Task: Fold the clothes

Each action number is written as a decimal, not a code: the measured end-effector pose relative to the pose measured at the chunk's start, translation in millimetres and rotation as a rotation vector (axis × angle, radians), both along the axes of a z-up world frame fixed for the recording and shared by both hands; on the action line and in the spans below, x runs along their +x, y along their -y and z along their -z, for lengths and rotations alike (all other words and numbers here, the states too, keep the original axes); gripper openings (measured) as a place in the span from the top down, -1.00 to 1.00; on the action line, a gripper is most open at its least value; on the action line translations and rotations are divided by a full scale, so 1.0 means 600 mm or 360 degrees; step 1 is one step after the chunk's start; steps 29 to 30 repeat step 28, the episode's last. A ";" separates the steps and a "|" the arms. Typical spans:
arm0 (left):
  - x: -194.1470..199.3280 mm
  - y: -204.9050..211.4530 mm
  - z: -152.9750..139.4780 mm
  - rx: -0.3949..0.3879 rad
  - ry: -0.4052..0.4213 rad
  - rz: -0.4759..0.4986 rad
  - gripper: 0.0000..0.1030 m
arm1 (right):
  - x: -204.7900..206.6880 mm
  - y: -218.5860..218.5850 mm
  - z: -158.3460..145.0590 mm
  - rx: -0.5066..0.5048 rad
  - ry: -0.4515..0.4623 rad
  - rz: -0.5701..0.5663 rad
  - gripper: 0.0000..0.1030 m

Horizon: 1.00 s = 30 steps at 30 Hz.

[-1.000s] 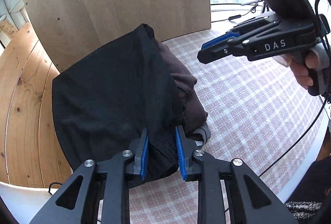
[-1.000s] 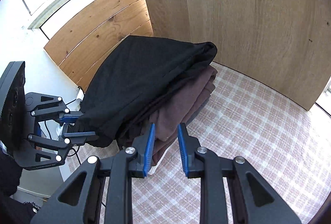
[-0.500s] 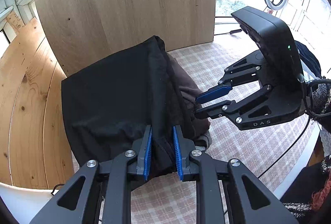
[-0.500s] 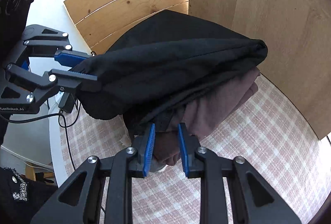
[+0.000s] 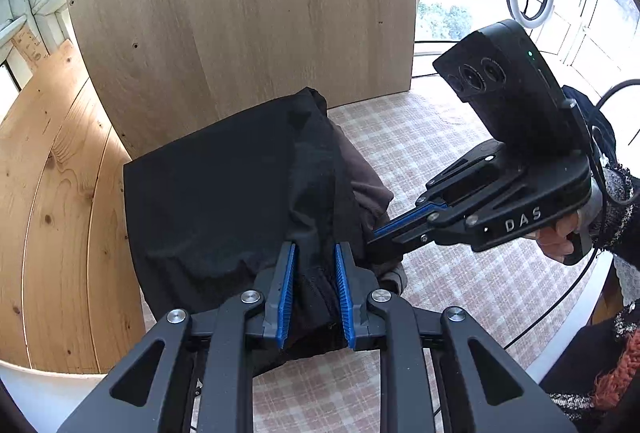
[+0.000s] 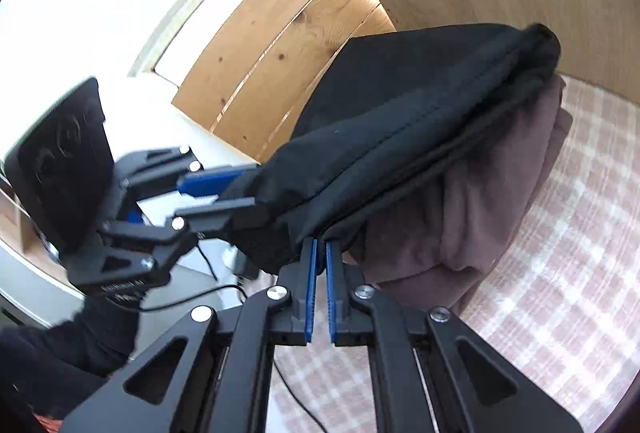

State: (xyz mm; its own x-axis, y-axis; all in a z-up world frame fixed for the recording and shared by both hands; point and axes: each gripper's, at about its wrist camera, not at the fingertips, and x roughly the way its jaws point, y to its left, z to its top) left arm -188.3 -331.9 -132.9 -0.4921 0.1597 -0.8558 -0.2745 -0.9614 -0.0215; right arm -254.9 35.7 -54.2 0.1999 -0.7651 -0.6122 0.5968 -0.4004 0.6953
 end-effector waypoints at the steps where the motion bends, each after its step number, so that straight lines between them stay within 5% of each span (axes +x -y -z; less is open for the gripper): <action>1: 0.000 -0.001 0.000 0.0010 0.0001 0.0009 0.63 | -0.008 -0.010 0.011 0.0076 0.0049 0.0028 0.87; 4: 0.004 -0.008 0.003 0.0056 0.0021 0.0051 0.68 | -0.008 -0.038 0.024 0.0385 -0.0058 0.0063 0.84; 9: 0.030 -0.048 0.041 0.0029 0.0134 0.0196 0.60 | -0.009 -0.050 -0.068 0.0303 -0.0459 0.0194 0.82; 12: 0.036 -0.011 0.026 0.0067 0.0069 0.0094 0.58 | 0.001 0.002 -0.108 0.0228 -0.0677 0.0141 0.73; 17: 0.012 0.098 0.043 -0.0013 0.0031 -0.0224 0.62 | 0.010 0.114 -0.068 0.0408 -0.0818 -0.0037 0.69; 20: -0.010 0.147 0.097 -0.0033 0.0148 -0.0347 0.62 | 0.011 0.121 -0.031 0.0596 -0.0901 -0.0106 0.69; 24: 0.004 0.159 0.091 0.0057 0.0128 -0.0412 0.62 | -0.005 0.092 -0.044 0.0523 -0.0728 0.0047 0.69; 25: 0.010 0.159 0.082 0.0078 0.0105 -0.0430 0.54 | 0.002 0.080 -0.062 0.0462 -0.0714 0.0092 0.69; 26: 0.023 0.157 0.065 0.0105 0.0067 -0.0449 0.22 | 0.011 0.067 -0.079 0.0407 -0.0710 0.0133 0.62; 27: 0.039 0.152 0.047 0.0126 0.0025 -0.0471 -0.04 | 0.026 0.052 -0.096 0.0373 -0.0729 0.0167 0.31; 28: 0.056 0.144 0.030 0.0133 -0.0018 -0.0492 -0.57 | 0.042 0.039 -0.110 0.0366 -0.0765 0.0205 0.10; 30: 0.056 0.144 0.030 0.0133 -0.0018 -0.0492 -0.57 | 0.042 0.039 -0.110 0.0366 -0.0765 0.0205 0.10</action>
